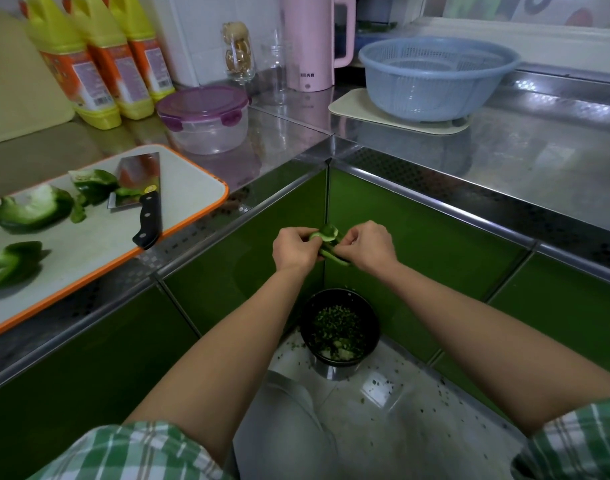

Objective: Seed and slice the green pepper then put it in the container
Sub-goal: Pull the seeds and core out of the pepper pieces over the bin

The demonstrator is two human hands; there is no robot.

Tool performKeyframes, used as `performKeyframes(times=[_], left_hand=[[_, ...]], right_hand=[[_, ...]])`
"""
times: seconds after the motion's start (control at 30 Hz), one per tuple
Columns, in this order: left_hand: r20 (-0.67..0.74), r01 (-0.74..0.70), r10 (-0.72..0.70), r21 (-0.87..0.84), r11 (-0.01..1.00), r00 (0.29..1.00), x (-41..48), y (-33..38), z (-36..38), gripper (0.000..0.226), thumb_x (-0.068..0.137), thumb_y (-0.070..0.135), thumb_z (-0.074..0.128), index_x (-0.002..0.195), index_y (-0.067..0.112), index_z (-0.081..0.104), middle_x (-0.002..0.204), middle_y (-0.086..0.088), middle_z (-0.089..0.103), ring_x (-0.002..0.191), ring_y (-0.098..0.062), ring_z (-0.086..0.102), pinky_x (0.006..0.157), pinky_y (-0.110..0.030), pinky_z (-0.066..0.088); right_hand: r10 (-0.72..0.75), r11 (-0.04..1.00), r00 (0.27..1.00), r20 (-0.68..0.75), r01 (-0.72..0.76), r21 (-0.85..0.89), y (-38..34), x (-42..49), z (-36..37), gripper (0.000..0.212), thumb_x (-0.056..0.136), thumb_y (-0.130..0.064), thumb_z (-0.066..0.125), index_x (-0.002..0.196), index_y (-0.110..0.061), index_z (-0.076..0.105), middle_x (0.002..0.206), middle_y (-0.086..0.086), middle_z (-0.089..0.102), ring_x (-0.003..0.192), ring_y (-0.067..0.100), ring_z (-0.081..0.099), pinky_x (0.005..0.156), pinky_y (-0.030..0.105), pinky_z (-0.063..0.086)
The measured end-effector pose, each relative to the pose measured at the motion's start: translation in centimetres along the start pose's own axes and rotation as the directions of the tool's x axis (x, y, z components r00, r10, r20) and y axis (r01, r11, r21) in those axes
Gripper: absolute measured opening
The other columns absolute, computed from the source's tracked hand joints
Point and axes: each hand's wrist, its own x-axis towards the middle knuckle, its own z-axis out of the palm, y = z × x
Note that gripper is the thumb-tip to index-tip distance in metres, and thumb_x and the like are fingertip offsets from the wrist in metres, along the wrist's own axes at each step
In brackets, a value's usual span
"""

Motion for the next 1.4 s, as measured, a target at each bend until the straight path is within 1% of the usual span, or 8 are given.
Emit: performKeyframes(times=[0.13,0.27,0.43,0.53,0.77,1.03,1.2,1.4], left_hand=[[-0.018,0.092,-0.093,-0.055,0.994,0.996,0.8,-0.5,-1.0,0.018,0.091,0.006,0.063,0.107,0.007,0.071,0.095,-0.007,0.071,0.074,-0.019,0.072,0.077,-0.034,0.061],[-0.020,0.135,-0.137,-0.063,0.989,0.990,1.2,-1.1,-1.6,0.018,0.090,0.006,0.064,0.106,0.007,0.071,0.095,-0.007,0.072,0.071,-0.020,0.072,0.077,-0.033,0.060],[0.012,0.109,-0.108,-0.060,0.992,0.994,0.6,-0.6,-1.1,0.018,0.089,0.004,0.065,0.106,0.005,0.071,0.093,-0.009,0.071,0.071,-0.019,0.071,0.076,-0.032,0.060],[0.034,0.083,-0.082,-0.033,0.996,0.996,0.4,-0.4,-0.7,0.018,0.088,0.004,0.065,0.105,0.006,0.072,0.091,-0.008,0.070,0.070,-0.018,0.071,0.075,-0.033,0.061],[0.062,0.064,-0.064,-0.011,0.998,0.996,0.4,-0.4,-0.5,0.017,0.087,0.004,0.066,0.102,0.007,0.073,0.094,-0.010,0.072,0.069,-0.019,0.071,0.074,-0.034,0.061],[0.052,0.087,-0.084,-0.072,0.994,0.995,0.8,-0.6,-1.4,0.019,0.090,0.003,0.062,0.108,0.004,0.068,0.099,-0.011,0.070,0.070,-0.017,0.071,0.070,-0.028,0.060],[0.072,0.169,-0.164,-0.073,0.983,0.984,1.1,-1.0,-2.4,0.017,0.089,0.006,0.065,0.106,0.003,0.067,0.094,-0.011,0.070,0.070,-0.022,0.072,0.076,-0.032,0.060],[0.189,0.182,-0.172,-0.036,0.983,0.967,0.8,-0.5,-2.4,0.019,0.092,0.005,0.061,0.108,-0.002,0.067,0.083,-0.011,0.068,0.062,-0.017,0.064,0.064,-0.026,0.058]], right_hand=[[0.032,0.990,0.993,-0.111,-0.017,0.139,1.5,0.2,-0.6,0.016,0.083,-0.022,0.070,0.069,-0.018,0.063,0.072,-0.005,0.064,0.071,0.012,0.062,0.068,0.031,0.053],[-0.047,0.985,0.999,-0.001,0.047,0.166,1.9,0.1,-1.1,0.016,0.089,-0.022,0.066,0.076,-0.014,0.063,0.072,-0.004,0.060,0.062,0.006,0.052,0.060,0.019,0.041],[-0.189,0.980,0.974,0.124,0.180,0.081,0.1,0.1,-0.1,0.004,0.083,-0.019,0.072,0.086,-0.016,0.073,0.081,-0.005,0.067,0.074,0.007,0.059,0.068,0.022,0.049],[-0.162,0.986,0.980,0.116,0.164,-0.009,-0.4,0.1,0.2,0.005,0.080,-0.022,0.075,0.078,-0.018,0.074,0.066,-0.009,0.061,0.062,0.005,0.054,0.057,0.022,0.044],[-0.064,0.994,0.997,0.039,0.067,-0.085,-1.0,0.4,0.5,0.022,0.069,-0.024,0.076,0.054,-0.024,0.060,0.068,0.000,0.067,0.072,0.019,0.066,0.067,0.035,0.057],[-0.066,0.998,0.994,-0.093,0.067,0.007,0.9,0.2,0.3,0.017,0.083,-0.024,0.064,0.069,-0.017,0.057,0.070,-0.001,0.062,0.068,0.015,0.060,0.069,0.035,0.055],[-0.012,0.999,0.999,0.044,0.014,-0.042,2.6,0.7,-0.5,0.015,0.088,-0.018,0.064,0.076,-0.017,0.055,0.079,0.000,0.061,0.075,0.016,0.059,0.077,0.033,0.054],[-0.345,0.931,0.918,0.196,0.309,0.195,0.6,-0.1,-0.7,0.042,0.083,-0.011,0.066,0.122,-0.025,0.058,0.118,-0.007,0.057,0.100,0.008,0.056,0.077,0.025,0.053]])
